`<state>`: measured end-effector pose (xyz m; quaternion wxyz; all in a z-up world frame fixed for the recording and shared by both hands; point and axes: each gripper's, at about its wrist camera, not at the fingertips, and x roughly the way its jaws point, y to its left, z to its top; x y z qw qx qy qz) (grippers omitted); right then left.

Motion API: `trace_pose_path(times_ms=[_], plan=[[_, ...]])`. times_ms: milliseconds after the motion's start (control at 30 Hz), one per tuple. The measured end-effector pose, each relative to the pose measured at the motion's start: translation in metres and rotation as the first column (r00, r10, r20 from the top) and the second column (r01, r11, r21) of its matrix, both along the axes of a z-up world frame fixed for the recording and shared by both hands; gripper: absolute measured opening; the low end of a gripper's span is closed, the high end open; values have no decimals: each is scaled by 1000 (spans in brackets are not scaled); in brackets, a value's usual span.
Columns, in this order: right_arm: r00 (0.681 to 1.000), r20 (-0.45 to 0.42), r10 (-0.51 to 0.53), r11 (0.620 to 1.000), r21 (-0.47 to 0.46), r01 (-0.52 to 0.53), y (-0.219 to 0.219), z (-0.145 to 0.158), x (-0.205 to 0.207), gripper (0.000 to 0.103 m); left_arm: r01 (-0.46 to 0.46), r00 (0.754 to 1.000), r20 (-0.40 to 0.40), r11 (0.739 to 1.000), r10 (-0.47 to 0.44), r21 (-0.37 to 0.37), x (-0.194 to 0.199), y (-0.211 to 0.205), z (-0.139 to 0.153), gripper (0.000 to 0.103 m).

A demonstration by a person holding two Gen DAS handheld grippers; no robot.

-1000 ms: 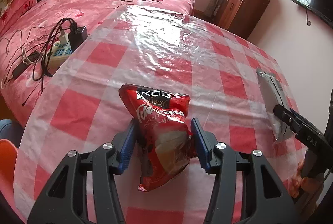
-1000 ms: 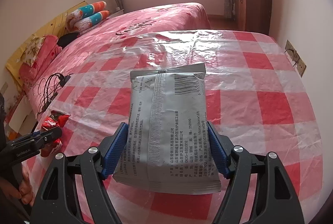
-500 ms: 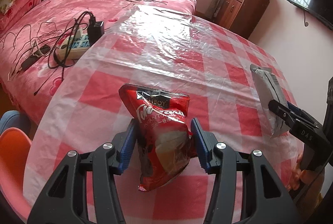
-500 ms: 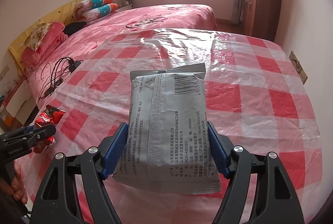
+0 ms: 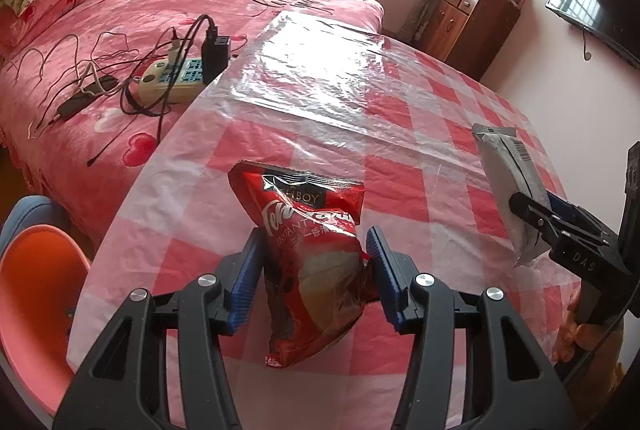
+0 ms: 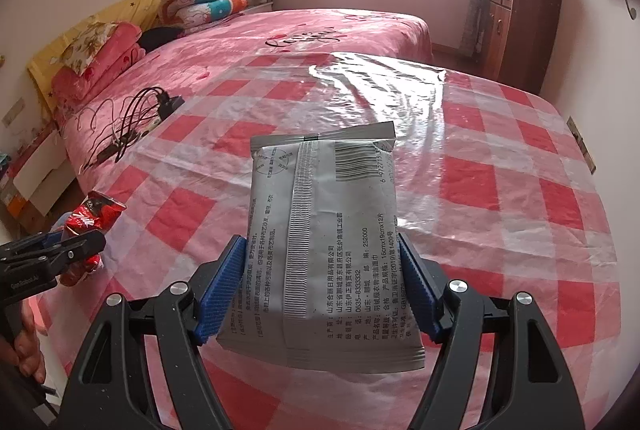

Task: Collect trash
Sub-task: 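Carry the chip bag and silver pouch over the orange bucket and release both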

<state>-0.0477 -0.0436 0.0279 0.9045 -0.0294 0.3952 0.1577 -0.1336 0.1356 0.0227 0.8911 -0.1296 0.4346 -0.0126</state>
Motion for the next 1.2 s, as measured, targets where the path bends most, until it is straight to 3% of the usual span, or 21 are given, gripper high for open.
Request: trace_pose_path(times_ms=[1200], plan=[[977,-25,212,975,-54,-213,113,9,-39,74,-142,990,13,987,143,-72,-62,103,-11,53]])
